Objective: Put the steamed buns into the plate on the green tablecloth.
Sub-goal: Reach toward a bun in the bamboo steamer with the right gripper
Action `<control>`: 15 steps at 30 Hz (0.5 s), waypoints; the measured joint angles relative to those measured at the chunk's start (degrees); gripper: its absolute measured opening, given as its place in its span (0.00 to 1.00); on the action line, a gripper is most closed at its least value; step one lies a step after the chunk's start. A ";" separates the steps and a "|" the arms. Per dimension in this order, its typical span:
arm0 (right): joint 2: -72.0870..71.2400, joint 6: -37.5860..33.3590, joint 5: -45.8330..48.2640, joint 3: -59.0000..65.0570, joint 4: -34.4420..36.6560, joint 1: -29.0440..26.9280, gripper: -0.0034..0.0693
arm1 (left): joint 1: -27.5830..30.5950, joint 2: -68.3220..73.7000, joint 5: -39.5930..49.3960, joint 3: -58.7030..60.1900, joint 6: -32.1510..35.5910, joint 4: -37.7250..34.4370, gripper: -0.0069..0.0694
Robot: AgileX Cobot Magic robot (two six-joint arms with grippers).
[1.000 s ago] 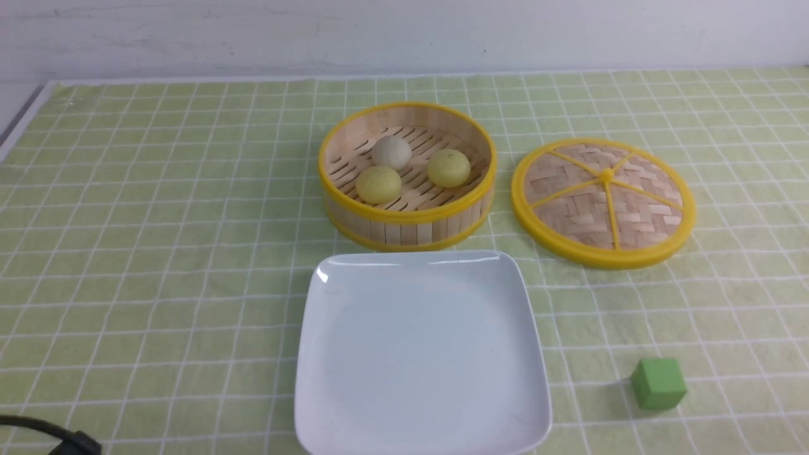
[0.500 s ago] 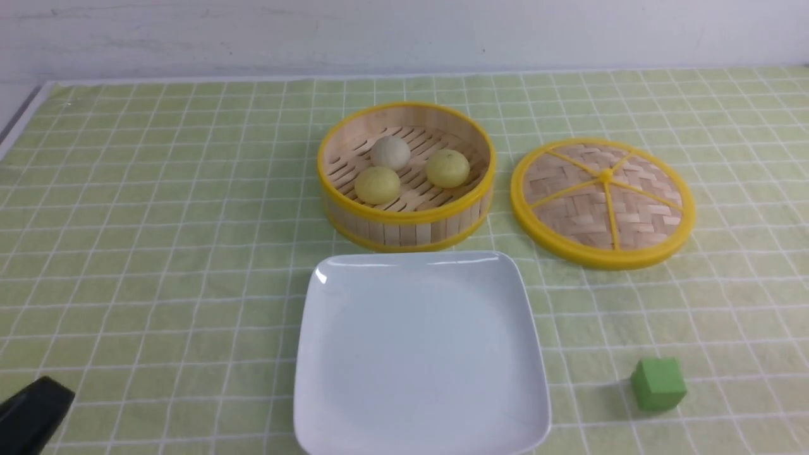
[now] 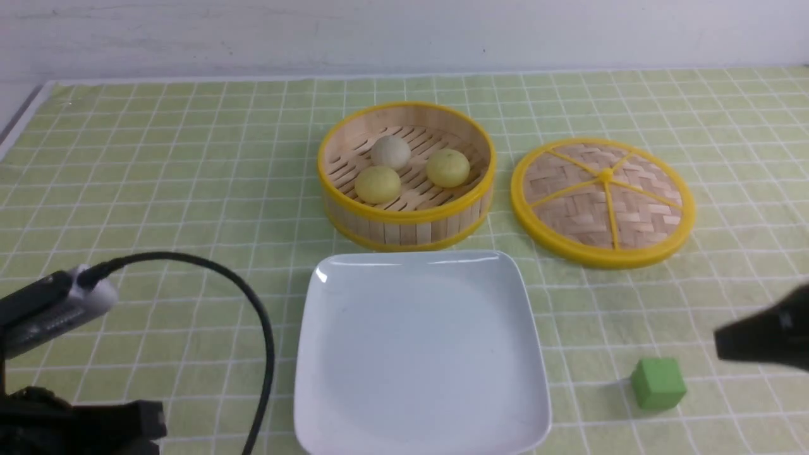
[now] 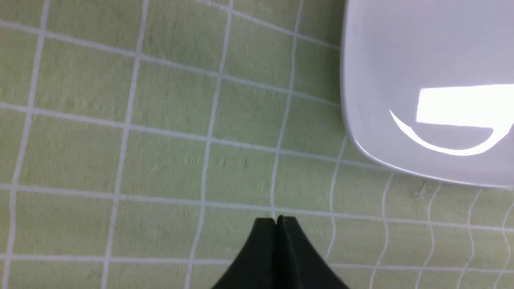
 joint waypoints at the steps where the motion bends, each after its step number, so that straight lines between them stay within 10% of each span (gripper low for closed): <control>1: 5.75 -2.94 -1.45 -3.62 1.28 1.08 0.26 | 0.00 1.59 -0.81 -0.07 0.36 -0.10 0.09; 15: 41.35 3.23 -11.41 -38.83 -14.45 19.24 0.55 | 0.00 4.70 -0.88 -0.07 0.78 0.39 0.15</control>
